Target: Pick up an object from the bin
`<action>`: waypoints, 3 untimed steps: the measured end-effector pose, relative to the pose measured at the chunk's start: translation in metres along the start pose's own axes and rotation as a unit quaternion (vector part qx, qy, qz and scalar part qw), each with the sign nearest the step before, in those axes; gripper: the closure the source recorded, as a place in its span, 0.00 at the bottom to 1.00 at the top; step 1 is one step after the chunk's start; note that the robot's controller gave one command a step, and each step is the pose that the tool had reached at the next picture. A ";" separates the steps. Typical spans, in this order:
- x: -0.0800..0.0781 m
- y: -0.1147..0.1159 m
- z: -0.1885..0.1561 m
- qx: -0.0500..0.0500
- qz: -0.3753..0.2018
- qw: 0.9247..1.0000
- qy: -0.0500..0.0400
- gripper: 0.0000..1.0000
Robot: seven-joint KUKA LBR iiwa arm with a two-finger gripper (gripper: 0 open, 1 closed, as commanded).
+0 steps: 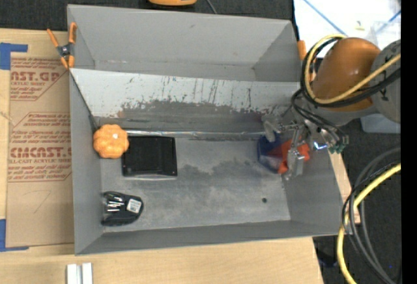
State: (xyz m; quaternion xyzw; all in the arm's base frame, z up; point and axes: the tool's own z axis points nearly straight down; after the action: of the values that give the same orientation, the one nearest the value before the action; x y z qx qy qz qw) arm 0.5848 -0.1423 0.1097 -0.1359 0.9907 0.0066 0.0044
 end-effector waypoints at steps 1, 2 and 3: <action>-0.018 0.001 0.010 -0.001 0.352 0.936 -0.026 0.00; -0.002 -0.004 0.026 0.005 0.329 0.944 -0.005 1.00; -0.002 -0.004 0.026 0.005 0.329 0.944 -0.005 1.00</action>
Offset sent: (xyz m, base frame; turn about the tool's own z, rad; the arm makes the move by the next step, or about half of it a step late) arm 0.0070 0.0139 -0.0397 0.4520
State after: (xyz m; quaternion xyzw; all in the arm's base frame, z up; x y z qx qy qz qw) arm 0.5877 -0.1457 0.0834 0.1972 0.9803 0.0037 0.0072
